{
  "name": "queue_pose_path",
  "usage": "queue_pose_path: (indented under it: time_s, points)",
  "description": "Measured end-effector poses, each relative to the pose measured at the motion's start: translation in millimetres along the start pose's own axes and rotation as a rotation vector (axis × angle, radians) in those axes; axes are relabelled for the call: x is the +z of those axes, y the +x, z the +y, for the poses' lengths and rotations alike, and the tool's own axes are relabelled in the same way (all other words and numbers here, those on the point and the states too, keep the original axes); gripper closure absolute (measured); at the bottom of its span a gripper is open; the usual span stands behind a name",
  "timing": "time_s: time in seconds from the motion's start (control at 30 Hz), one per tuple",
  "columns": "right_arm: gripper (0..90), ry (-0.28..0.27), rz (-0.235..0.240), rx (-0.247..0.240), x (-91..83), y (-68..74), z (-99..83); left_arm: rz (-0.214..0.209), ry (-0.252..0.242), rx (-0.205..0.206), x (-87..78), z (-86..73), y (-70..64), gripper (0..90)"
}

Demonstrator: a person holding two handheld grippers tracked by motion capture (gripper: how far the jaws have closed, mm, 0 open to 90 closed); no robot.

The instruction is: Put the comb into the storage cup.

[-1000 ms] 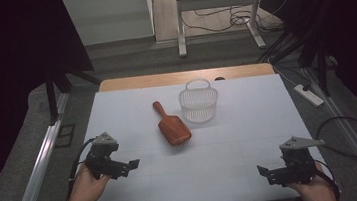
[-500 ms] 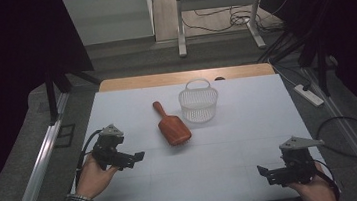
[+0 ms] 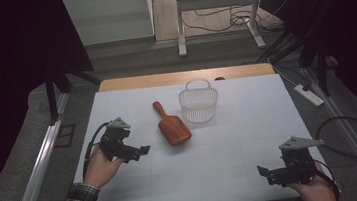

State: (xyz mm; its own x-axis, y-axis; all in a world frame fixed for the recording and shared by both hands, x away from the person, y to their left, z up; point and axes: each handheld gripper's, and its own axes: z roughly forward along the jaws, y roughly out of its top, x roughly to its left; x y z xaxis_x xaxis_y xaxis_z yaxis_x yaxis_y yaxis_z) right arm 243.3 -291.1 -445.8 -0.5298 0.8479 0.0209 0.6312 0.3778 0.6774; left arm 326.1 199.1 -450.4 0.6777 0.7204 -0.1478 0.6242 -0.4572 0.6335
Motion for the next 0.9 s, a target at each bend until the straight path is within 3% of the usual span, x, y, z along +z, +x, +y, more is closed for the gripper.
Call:
queue_pose_path:
  time_s: [0.9]
  points:
    - [0.0, 0.0, -0.005, 0.007, 0.1, -0.8, -0.1, 0.012, 0.02, 0.049, 28.2, 38.1, 9.3, 0.0]
